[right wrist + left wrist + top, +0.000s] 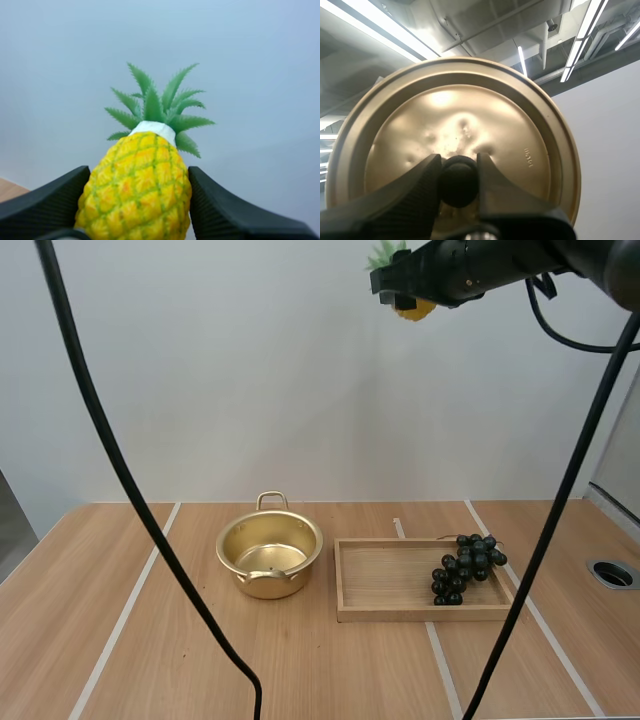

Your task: Open the pot, put the pineapple inside, and close it

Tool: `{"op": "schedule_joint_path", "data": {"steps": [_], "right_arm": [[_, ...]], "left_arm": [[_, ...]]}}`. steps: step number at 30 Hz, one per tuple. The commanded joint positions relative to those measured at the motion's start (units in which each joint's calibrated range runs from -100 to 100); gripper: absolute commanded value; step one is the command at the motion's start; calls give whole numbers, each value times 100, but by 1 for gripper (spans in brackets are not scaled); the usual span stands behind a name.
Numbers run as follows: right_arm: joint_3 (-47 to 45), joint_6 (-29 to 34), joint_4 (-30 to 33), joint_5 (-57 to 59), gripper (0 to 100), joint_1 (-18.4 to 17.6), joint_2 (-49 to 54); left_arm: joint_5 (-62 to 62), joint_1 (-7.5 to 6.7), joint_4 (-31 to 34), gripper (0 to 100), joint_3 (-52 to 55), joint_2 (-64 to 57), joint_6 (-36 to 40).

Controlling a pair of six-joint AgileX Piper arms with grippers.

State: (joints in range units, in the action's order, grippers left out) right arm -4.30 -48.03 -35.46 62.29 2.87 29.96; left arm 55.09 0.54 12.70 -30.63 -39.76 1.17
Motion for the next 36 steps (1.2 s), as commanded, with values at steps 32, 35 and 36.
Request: {"op": "schedule_joint_path", "data": {"steps": [32, 35, 36], "right_arm": [[-671, -848, -99, 536, 0, -1217, -622], [-671, -817, 413, 1093, 0, -1436, -1093], [-671, -817, 517, 1266, 0, -1484, -1257]], "left_arm": [[-250, -6, 27, 0, -31, -27, 26], [-250, -6, 27, 0, -31, -27, 26], [-250, -6, 27, 0, -31, -27, 26]]}}
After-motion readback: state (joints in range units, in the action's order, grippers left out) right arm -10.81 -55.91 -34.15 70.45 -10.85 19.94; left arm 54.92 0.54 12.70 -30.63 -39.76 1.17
